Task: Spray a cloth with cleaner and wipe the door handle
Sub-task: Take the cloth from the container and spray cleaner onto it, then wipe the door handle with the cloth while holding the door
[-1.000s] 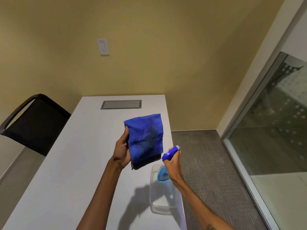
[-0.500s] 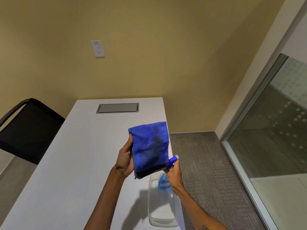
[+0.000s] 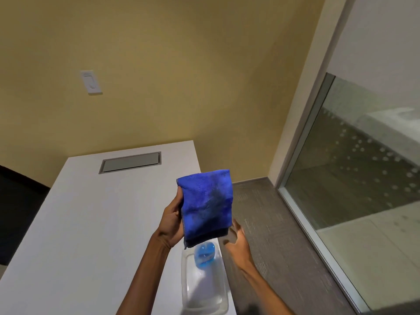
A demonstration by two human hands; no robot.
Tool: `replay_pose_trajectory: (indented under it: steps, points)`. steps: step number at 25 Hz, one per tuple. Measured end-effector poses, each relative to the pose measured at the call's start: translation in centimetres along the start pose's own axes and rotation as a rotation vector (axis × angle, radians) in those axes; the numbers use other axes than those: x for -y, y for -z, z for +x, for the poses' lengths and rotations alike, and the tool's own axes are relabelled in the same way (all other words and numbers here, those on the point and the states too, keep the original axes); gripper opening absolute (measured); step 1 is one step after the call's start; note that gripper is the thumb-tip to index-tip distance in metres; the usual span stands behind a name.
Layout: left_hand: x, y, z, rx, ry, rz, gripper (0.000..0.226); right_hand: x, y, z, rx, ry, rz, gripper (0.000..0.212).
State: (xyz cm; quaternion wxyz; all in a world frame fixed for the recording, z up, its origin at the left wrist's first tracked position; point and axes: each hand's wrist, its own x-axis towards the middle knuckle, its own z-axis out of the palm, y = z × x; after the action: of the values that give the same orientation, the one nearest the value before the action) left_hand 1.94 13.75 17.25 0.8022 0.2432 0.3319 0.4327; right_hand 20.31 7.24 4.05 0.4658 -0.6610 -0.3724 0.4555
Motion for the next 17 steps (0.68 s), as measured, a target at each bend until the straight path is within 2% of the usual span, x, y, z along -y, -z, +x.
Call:
replay_pose_trajectory:
  steps: [3, 5, 9, 17]
  points:
    - [2.0, -3.5, 0.0, 0.042, 0.026, 0.09, 0.047, 2.6, 6.0, -1.4, -0.17, 0.101, 0.221, 0.048]
    - [3.5, -6.6, -0.1, 0.093, 0.034, 0.15, 0.046, 5.1, 10.3, -2.7, -0.171, 0.171, 0.37, 0.035]
    - [7.4, -13.7, -1.1, 0.214, 0.082, 0.248, 0.049, 8.6, 18.5, -6.8, -0.163, 0.277, 0.422, 0.054]
    - [16.8, -28.0, -4.3, 0.587, 0.258, 0.354, 0.056, 9.3, 33.3, -18.4, -0.354, 0.398, 0.524, 0.039]
